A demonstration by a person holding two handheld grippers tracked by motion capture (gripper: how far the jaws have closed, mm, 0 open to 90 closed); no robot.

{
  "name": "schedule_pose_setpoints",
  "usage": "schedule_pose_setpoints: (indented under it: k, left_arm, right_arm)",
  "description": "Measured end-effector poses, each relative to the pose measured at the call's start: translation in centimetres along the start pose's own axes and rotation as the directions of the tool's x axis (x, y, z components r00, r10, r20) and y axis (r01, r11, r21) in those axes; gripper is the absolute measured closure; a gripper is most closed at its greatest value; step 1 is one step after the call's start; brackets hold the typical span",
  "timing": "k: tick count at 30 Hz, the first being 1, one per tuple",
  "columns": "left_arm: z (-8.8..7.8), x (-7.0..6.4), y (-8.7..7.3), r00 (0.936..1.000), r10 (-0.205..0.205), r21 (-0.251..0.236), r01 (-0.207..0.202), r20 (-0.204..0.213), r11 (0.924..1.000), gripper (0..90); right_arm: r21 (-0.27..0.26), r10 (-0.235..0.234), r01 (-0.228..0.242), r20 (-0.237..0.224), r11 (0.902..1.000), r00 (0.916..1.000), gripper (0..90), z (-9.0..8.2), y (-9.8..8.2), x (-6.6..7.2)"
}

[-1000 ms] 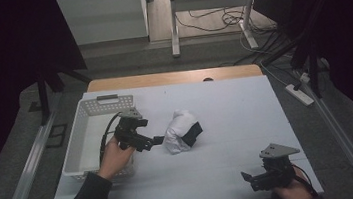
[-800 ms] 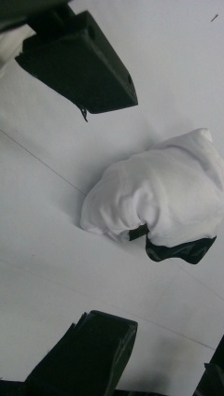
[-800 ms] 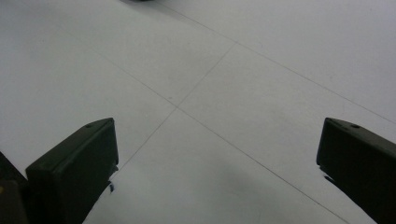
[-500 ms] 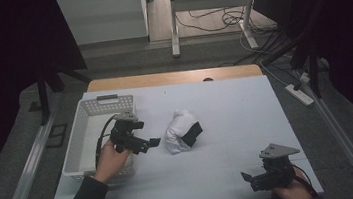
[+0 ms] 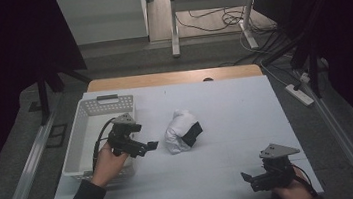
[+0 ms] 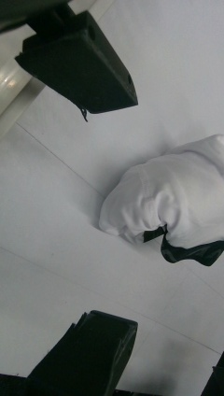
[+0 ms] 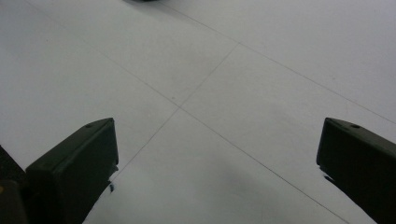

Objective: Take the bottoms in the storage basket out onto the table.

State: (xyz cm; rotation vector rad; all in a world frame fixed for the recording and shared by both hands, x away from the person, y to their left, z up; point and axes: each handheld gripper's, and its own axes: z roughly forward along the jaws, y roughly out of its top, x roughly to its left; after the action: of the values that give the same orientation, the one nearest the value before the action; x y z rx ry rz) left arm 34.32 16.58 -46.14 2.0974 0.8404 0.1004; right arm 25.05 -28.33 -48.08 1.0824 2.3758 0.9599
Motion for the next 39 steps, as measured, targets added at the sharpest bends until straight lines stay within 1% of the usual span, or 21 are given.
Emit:
schedule_pose_setpoints:
  k: [10, 15, 20, 24, 30, 33, 39]
  left_arm:
    - [-0.9, -0.3, -0.7, 1.0000, -0.007, -0.004, 0.007, -0.004, 1.0000, 0.0]
    - [-1.4, -0.4, -1.1, 0.9998, -0.020, -0.011, 0.020, -0.006, 0.9997, 0.0]
    - [-1.9, -0.6, -1.5, 0.9993, -0.032, -0.013, 0.031, -0.018, 0.9994, 0.0]
    - [-2.2, -0.6, -1.9, 0.9990, -0.038, -0.018, 0.038, -0.022, 0.9991, 0.0]
    - [-2.7, -0.8, -2.5, 0.9987, -0.037, -0.026, 0.036, -0.036, 0.9990, 0.0]
    - [-2.9, -0.8, -2.6, 0.9986, -0.039, -0.027, 0.038, -0.036, 0.9989, 0.0]
    - [-3.4, -1.0, -3.2, 0.9979, -0.056, -0.028, 0.056, -0.032, 0.9981, 0.0]
  right_arm:
    - [-0.002, 0.003, -0.003, -0.002, 1.0000, 1.0000, 0.0, 0.0, 0.0, 0.0]
    - [-0.008, 0.009, -0.009, -0.005, 0.9999, 0.9999, 0.0, 0.0, 0.0, -0.1]
    - [-0.017, 0.020, -0.020, -0.009, 0.9997, 0.9998, 0.0, -0.1, 0.0, -0.2]
    - [-0.014, 0.015, -0.015, -0.008, 0.9998, 0.9999, 0.0, -0.1, 0.0, -0.2]
    - [-0.015, 0.015, -0.015, -0.009, 0.9998, 0.9999, 0.0, -0.1, 0.0, -0.2]
    - [-0.015, 0.015, -0.015, -0.009, 0.9998, 0.9999, 0.0, -0.1, 0.0, -0.2]
    - [-0.014, 0.014, -0.014, -0.008, 0.9998, 0.9999, 0.0, -0.1, 0.0, -0.2]
